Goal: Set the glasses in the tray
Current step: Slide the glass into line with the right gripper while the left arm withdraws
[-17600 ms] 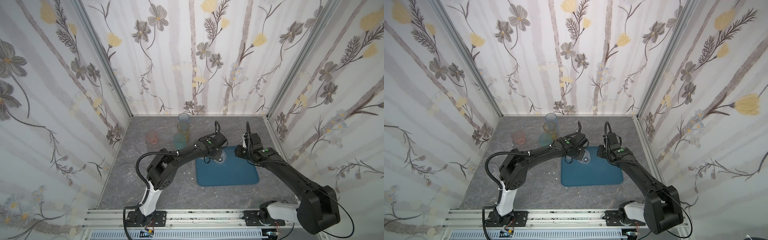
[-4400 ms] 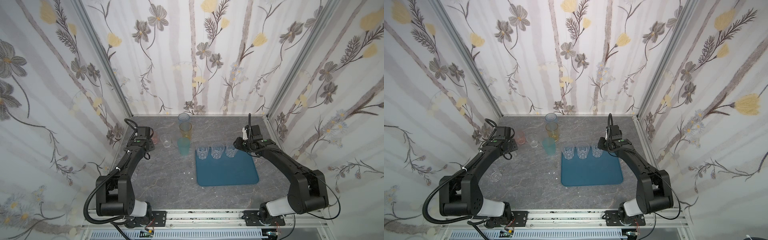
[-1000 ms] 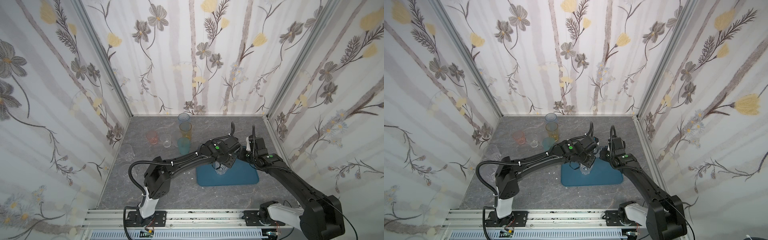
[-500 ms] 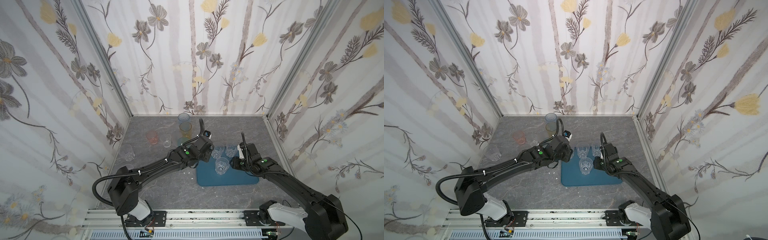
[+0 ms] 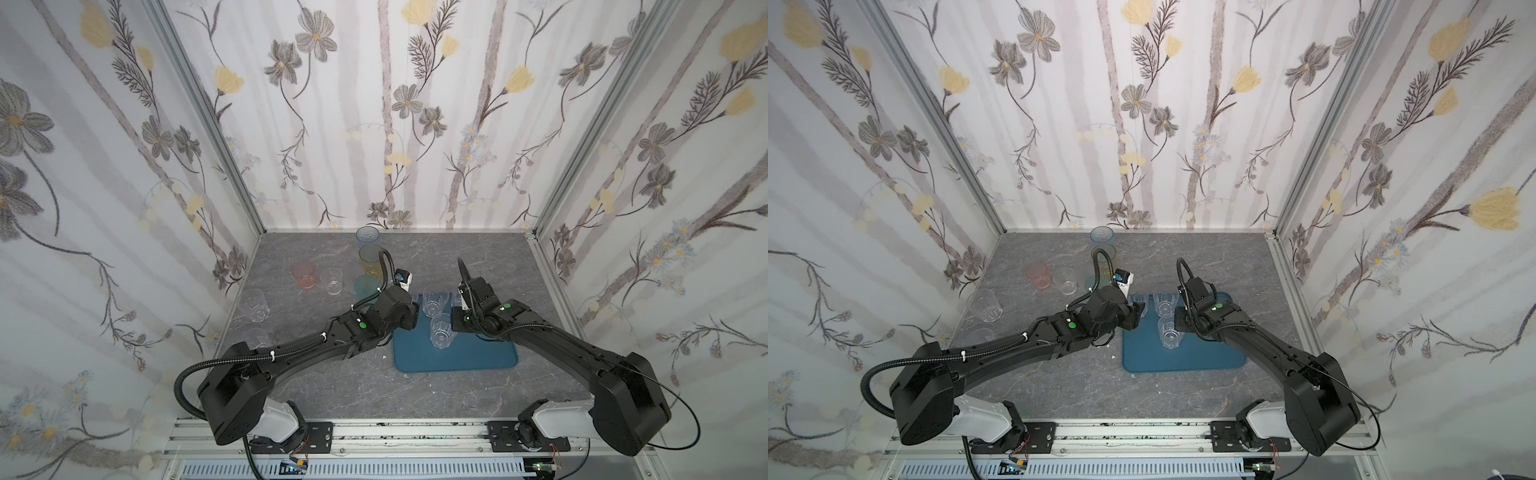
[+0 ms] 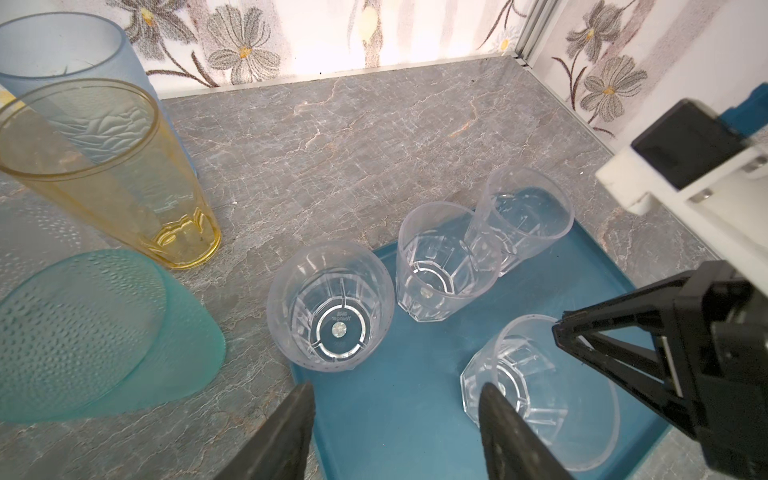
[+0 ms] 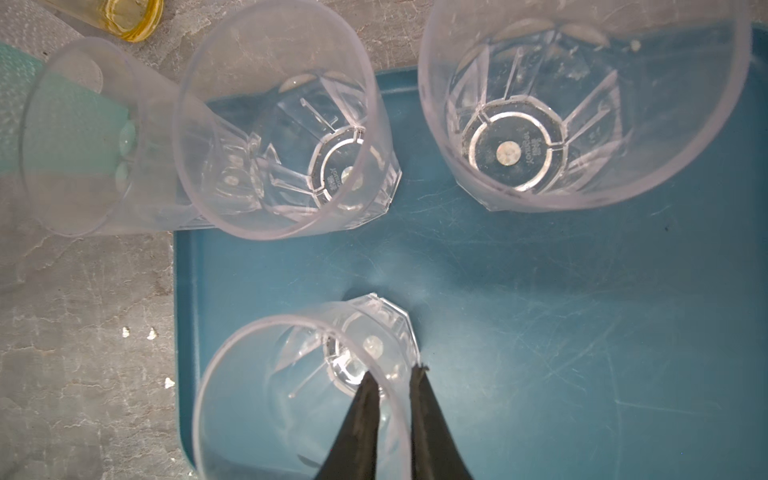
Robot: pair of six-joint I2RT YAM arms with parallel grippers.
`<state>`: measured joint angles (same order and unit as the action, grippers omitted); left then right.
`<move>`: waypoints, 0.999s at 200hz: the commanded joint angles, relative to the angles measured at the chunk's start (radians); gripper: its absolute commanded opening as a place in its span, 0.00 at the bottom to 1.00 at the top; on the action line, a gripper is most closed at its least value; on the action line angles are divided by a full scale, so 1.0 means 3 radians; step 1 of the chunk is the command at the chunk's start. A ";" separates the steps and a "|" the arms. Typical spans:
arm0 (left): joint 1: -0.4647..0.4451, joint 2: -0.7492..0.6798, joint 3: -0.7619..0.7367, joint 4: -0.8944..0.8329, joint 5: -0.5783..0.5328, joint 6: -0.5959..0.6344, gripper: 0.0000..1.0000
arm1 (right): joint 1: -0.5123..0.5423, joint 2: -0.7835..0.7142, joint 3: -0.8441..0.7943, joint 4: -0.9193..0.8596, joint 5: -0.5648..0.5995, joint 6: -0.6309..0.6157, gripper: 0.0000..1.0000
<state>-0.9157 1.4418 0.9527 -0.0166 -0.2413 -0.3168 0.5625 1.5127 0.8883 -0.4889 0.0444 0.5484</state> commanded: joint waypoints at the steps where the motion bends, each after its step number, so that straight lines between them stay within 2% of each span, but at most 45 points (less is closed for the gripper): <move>1: -0.0004 0.0030 0.0002 0.0188 0.0027 0.0018 0.65 | 0.0013 0.0039 0.0027 -0.0028 0.0177 -0.0046 0.13; 20: -0.0003 0.0051 0.0005 0.0208 0.0045 0.0038 0.65 | 0.0023 0.0045 0.0009 -0.0044 0.0201 -0.0061 0.13; 35: -0.0005 0.0075 0.0010 0.0219 0.0062 0.0053 0.65 | 0.0042 0.0048 -0.0009 -0.0026 0.0224 -0.0057 0.19; 47: -0.0002 0.0086 0.0012 0.0224 0.0072 0.0054 0.65 | 0.0050 0.0060 -0.0005 -0.0008 0.0230 -0.0039 0.20; 92: -0.0003 0.0036 -0.0045 0.0229 0.0020 0.0084 0.65 | 0.0091 0.0021 -0.0017 -0.0113 0.0289 0.0014 0.07; 141: 0.0002 0.0046 -0.0087 0.0247 0.0013 0.0090 0.65 | 0.0041 -0.0399 -0.0175 -0.0503 0.0462 0.0061 0.03; 172: -0.0002 0.0062 -0.0087 0.0265 0.0022 0.0088 0.65 | -0.0276 -0.0644 -0.0270 -0.0728 0.0586 0.0020 0.02; 200: -0.0001 0.0054 -0.0092 0.0270 0.0027 0.0095 0.65 | -0.0846 -0.0757 -0.0334 -0.0699 0.0523 -0.0096 0.01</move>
<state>-0.9165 1.4590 0.9272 0.0257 -0.2241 -0.2897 0.4000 1.3033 0.7967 -0.7044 0.1818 0.5453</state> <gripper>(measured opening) 0.654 0.063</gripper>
